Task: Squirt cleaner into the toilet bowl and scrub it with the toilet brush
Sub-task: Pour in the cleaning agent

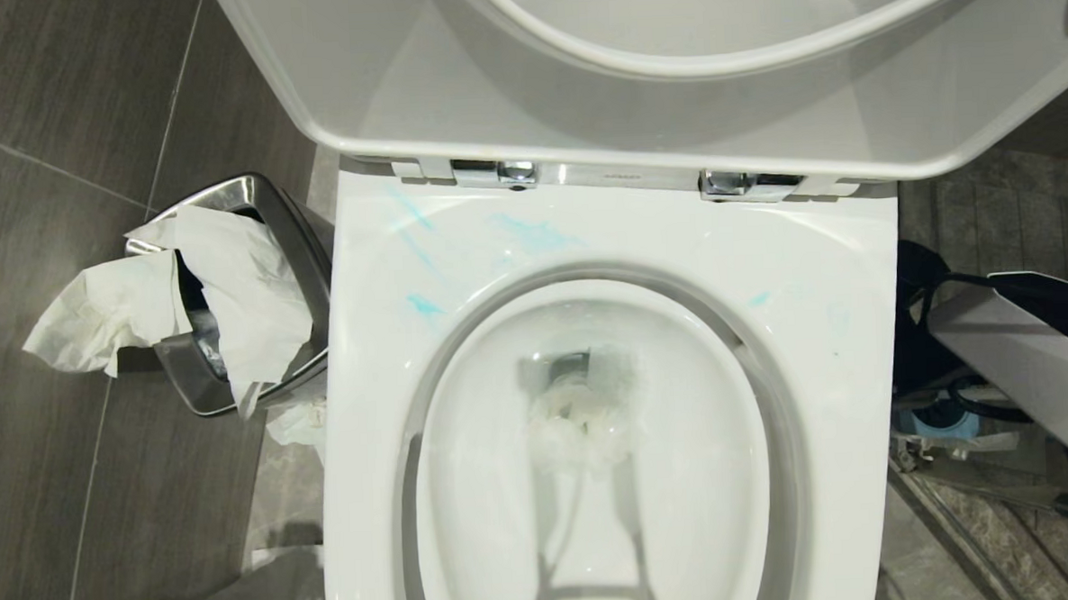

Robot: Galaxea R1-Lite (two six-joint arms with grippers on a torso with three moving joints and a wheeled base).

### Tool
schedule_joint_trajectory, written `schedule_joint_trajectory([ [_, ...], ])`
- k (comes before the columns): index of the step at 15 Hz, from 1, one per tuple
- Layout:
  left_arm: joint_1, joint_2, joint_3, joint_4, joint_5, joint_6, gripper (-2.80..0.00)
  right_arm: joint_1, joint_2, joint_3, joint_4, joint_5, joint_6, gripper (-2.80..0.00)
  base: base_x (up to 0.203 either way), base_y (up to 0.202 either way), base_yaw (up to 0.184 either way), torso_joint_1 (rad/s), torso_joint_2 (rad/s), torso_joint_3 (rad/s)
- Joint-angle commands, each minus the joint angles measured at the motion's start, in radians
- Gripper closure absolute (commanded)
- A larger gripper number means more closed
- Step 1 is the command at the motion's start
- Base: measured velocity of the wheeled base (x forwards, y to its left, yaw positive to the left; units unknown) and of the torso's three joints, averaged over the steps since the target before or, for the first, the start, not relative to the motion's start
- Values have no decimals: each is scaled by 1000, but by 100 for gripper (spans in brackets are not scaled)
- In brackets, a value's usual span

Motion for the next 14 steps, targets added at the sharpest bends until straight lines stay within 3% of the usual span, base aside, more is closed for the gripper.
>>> schedule_joint_trajectory([
  [1, 0, 0, 0, 0, 0, 0, 0, -5, -101, 90, -9, -7, 1, 0, 0, 0, 0, 0, 0, 0],
  [5, 1, 0, 0, 0, 0, 0, 0, -5, -265, 299, -9, -57, 28, 0, 0, 0, 0, 0, 0, 0],
  [9, 0, 0, 0, 0, 0, 0, 0, -3, -414, 373, 22, -136, 75, 0, 0, 0, 0, 0, 0, 0],
  [14, 0, 0, 0, 0, 0, 0, 0, -3, -628, 501, 147, -146, 96, 0, 0, 0, 0, 0, 0, 0],
])
